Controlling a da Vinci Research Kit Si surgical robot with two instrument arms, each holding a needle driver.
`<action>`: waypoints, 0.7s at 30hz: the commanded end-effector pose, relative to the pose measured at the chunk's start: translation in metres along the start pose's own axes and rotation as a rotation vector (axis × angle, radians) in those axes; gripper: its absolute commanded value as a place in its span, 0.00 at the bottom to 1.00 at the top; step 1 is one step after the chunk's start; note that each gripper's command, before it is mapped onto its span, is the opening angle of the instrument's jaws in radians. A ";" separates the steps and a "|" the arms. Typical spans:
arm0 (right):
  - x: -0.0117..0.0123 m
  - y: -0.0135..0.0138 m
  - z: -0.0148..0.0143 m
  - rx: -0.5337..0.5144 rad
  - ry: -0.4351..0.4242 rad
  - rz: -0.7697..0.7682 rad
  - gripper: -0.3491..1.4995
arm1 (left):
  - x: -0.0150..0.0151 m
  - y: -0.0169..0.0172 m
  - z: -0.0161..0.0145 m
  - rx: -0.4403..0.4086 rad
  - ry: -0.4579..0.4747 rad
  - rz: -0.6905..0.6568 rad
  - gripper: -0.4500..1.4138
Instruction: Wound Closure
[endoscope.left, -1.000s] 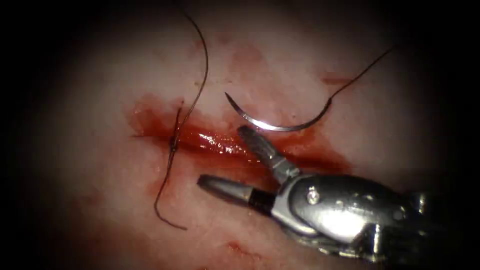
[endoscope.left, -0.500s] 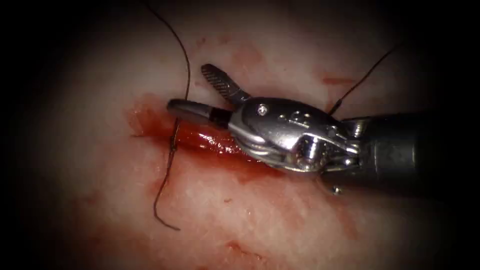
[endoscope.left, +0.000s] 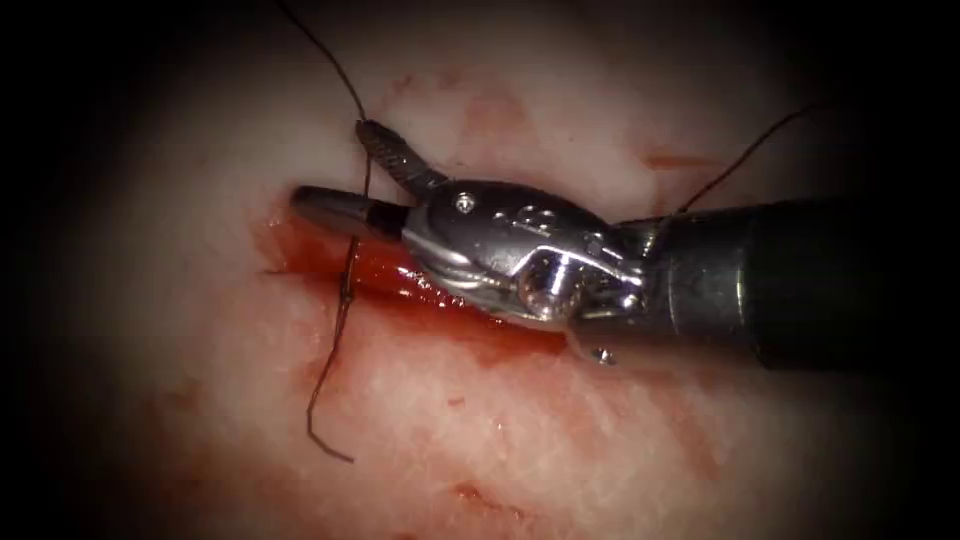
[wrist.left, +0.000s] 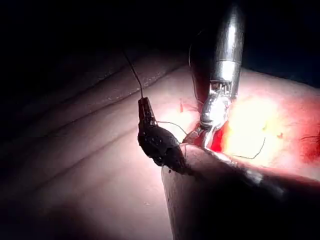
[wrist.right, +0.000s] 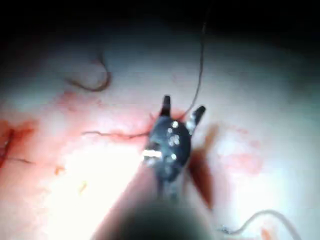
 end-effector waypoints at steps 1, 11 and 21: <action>0.0000 -0.0002 0.0010 0.003 0.001 -0.001 0.88 | -0.0004 -0.0001 0.0005 -0.001 0.001 -0.002 0.00; -0.0002 -0.0007 0.0026 0.023 -0.002 0.002 0.87 | 0.0010 0.0016 0.0015 -0.018 0.011 0.000 0.00; -0.0003 -0.0008 0.0032 0.034 -0.004 0.005 0.86 | 0.0028 0.0040 0.0027 -0.042 0.025 0.010 0.00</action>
